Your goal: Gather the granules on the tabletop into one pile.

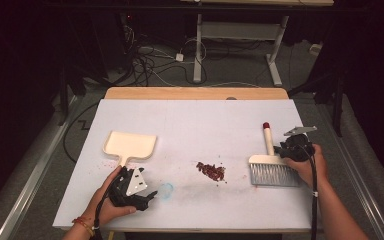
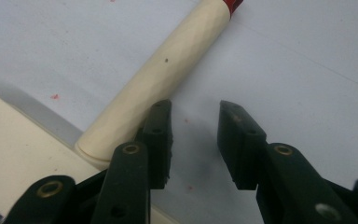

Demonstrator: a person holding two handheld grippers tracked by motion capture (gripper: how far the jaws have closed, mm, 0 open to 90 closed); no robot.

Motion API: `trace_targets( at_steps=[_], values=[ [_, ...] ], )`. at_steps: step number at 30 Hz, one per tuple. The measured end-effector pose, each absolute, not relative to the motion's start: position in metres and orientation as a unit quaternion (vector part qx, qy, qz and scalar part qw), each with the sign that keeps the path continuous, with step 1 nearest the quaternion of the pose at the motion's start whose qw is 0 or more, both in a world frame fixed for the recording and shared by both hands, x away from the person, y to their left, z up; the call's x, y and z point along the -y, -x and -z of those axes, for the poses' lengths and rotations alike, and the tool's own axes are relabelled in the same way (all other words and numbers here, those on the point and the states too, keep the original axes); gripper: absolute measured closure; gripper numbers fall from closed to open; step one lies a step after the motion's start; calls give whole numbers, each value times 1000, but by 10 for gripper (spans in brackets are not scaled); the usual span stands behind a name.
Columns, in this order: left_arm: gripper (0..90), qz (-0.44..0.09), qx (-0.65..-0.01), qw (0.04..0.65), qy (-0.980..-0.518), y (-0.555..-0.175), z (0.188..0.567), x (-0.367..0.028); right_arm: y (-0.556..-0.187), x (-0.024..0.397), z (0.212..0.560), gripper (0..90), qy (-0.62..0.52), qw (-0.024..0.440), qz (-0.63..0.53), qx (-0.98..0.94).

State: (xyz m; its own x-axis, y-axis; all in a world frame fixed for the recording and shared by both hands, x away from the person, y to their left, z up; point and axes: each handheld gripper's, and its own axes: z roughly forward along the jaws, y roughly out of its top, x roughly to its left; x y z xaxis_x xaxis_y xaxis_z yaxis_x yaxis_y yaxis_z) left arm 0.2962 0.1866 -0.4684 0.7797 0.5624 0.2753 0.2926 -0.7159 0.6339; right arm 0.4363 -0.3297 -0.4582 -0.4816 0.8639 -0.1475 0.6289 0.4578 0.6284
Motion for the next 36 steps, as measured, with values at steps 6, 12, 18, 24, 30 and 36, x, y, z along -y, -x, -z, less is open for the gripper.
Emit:
trace_targets(
  at_steps=[6,12,18,24,30,36],
  values=[
    [157,-233,-240,293,-896,-296,468,-187,-431,333,449,618,-455,247,-283,-808],
    [157,-236,-243,299,-892,-296,466,-189,-405,326,423,520,-419,281,-360,-785],
    [157,-248,-246,303,-887,-297,464,-190,-364,311,398,389,-356,308,-441,-764],
    [157,-260,-255,312,-878,-295,461,-193,-323,292,404,284,-319,337,-461,-757],
    [157,-281,-264,319,-866,-293,457,-195,-296,281,423,218,-306,355,-468,-749],
    [156,-286,-263,325,-862,-292,456,-195,-293,272,433,184,-301,356,-451,-761]
  ],
)
